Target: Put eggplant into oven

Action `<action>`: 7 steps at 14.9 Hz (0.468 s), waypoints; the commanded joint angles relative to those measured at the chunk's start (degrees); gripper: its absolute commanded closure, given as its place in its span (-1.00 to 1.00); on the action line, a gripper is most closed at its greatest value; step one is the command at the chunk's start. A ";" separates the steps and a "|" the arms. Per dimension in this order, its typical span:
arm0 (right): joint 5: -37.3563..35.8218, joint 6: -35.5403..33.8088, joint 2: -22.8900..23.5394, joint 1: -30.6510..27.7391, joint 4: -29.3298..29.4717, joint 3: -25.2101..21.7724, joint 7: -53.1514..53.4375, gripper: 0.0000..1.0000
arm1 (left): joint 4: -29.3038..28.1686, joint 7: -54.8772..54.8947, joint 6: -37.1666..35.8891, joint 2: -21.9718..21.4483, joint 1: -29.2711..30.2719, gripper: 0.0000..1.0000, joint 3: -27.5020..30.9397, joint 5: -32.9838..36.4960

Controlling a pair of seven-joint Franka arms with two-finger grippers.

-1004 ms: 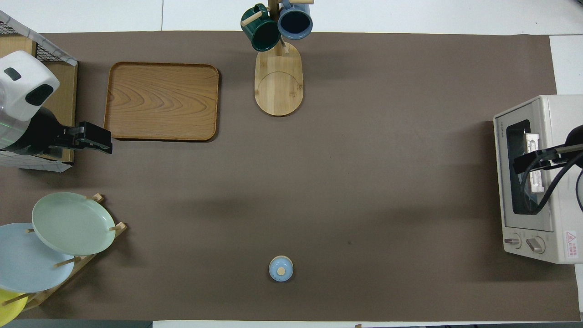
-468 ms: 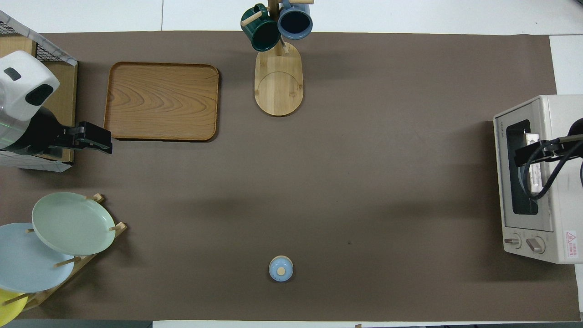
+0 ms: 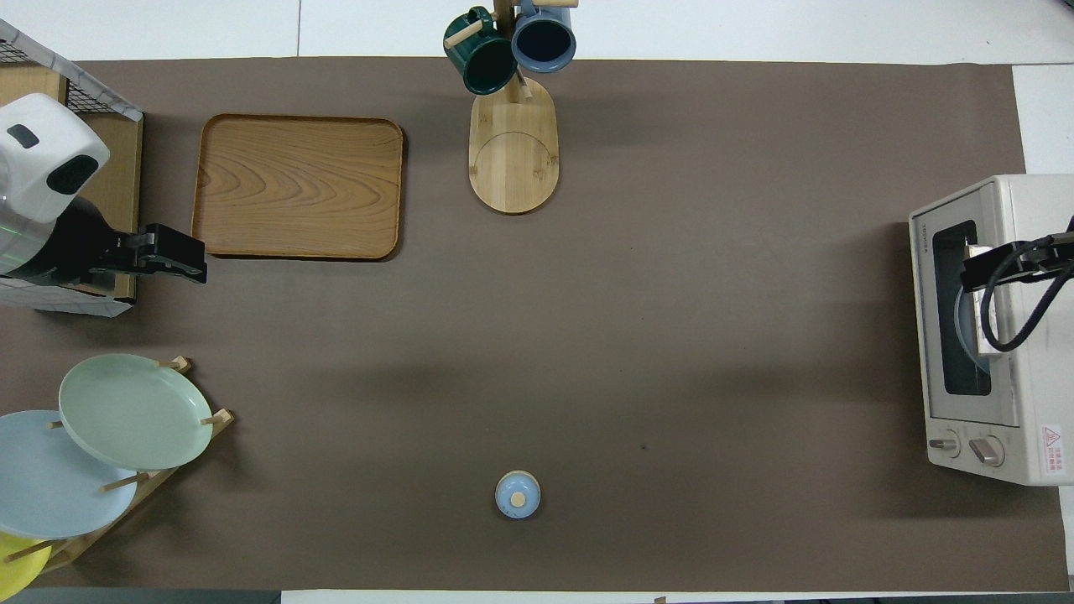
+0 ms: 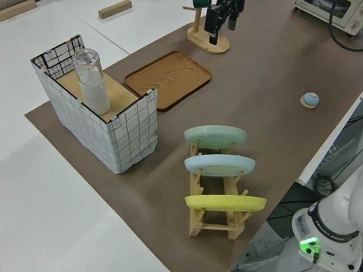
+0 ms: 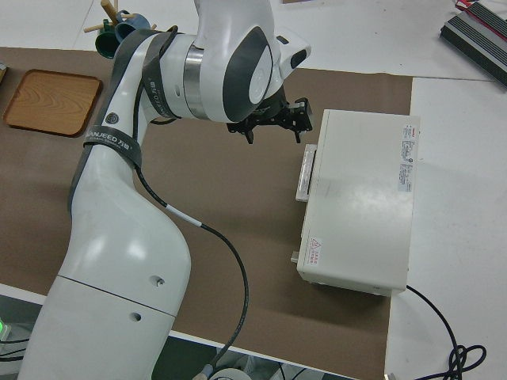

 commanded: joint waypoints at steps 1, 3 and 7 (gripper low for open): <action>1.65 0.28 -0.09 0.04 1.23 0.12 2.60 -1.00 | -0.50 0.06 -0.04 -1.02 0.19 -1.00 0.21 -0.84; 1.82 0.20 0.08 0.04 2.28 0.12 2.69 -1.00 | -0.50 0.06 -0.04 -1.02 0.19 -1.00 0.21 -0.76; 4.02 -0.15 0.08 0.04 2.29 0.12 2.96 -1.00 | -0.50 0.06 -0.04 -1.02 0.19 -1.00 0.21 -0.76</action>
